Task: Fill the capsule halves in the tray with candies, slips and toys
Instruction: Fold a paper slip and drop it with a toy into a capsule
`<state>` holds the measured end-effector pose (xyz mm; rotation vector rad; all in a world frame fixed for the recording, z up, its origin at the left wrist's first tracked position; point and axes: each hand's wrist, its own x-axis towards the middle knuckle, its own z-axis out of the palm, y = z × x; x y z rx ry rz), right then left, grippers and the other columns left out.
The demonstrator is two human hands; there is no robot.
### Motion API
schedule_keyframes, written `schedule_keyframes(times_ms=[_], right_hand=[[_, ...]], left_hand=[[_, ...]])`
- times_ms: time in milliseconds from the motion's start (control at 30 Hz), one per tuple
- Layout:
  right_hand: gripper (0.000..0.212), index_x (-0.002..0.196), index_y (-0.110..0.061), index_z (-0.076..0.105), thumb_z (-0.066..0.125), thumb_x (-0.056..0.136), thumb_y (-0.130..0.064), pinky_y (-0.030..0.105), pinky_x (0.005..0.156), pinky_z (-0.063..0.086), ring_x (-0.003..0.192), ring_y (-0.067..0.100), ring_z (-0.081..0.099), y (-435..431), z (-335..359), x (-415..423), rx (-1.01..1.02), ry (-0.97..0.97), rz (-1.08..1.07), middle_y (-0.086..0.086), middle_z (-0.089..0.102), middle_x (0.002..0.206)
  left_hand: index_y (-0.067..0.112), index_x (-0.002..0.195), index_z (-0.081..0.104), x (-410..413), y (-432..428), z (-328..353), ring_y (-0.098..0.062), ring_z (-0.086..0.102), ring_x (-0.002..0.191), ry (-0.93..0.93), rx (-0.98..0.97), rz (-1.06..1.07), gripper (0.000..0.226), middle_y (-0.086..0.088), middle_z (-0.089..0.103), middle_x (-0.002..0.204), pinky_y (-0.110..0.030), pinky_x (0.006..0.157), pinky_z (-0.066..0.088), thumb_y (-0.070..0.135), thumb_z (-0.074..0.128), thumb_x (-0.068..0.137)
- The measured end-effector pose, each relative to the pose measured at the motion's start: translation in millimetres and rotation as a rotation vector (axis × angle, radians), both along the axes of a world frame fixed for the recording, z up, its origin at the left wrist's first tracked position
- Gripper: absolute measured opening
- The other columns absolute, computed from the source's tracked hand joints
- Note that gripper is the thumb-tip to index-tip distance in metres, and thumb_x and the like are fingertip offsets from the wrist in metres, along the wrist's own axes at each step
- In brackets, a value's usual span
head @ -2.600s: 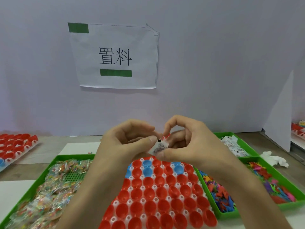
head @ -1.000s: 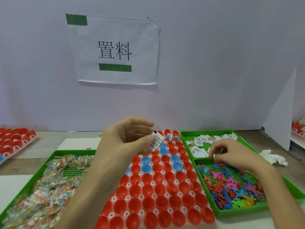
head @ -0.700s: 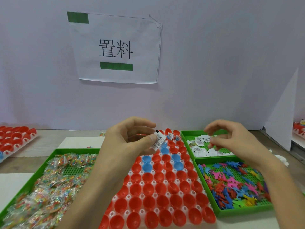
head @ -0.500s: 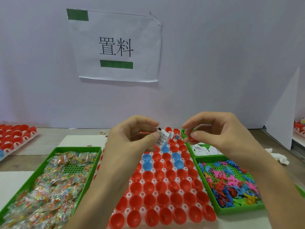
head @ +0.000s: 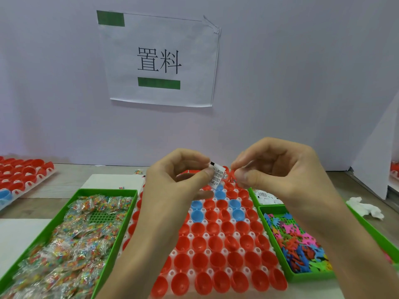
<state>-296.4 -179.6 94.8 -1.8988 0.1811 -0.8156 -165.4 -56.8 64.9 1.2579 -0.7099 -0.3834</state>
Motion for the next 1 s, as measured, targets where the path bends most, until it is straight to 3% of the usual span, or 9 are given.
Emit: schedule_keyframes(times_ms=[167,433,733,1000], right_hand=[[0.017,0.080,-0.020,0.073,0.082,0.078,-0.006,0.036,0.079,0.062,0.079,0.020,0.076,1.8,-7.9,6.7,-0.025,0.082,-0.049,0.003,0.077,0.081],[0.018,0.083,-0.019,0.073,0.083,0.076,-0.006,0.020,0.070,0.058,0.076,0.015,0.075,-0.1,-7.5,5.6,-0.126,0.106,-0.011,-0.001,0.076,0.079],[0.027,0.085,-0.026,0.073,0.085,0.075,-0.004,0.025,0.073,0.059,0.075,0.014,0.074,7.5,-15.3,11.9,-0.222,0.097,-0.053,-0.003,0.073,0.079],[0.023,0.084,-0.027,0.072,0.086,0.075,-0.011,0.027,0.069,0.061,0.075,0.015,0.074,6.3,-17.7,14.7,-0.115,0.067,-0.107,-0.004,0.074,0.081]], left_hand=[[0.017,0.085,0.073,-2.3,-0.2,0.9,-0.013,0.074,0.072,-0.043,0.019,-0.049,0.015,0.003,0.076,0.079,-0.022,0.059,0.059,0.003,0.078,0.081],[0.020,0.084,0.075,6.2,3.8,2.5,-0.015,0.074,0.073,-0.062,0.093,-0.142,0.015,0.000,0.075,0.077,-0.022,0.060,0.058,0.005,0.078,0.080],[0.025,0.075,0.076,8.3,3.9,0.8,-0.018,0.073,0.071,-0.065,0.126,-0.175,0.029,-0.004,0.072,0.074,-0.023,0.060,0.058,-0.002,0.074,0.082],[0.017,0.096,0.074,12.0,7.2,1.5,-0.018,0.077,0.080,-0.177,0.105,-0.212,0.016,-0.003,0.078,0.082,-0.021,0.069,0.059,0.004,0.073,0.086]])
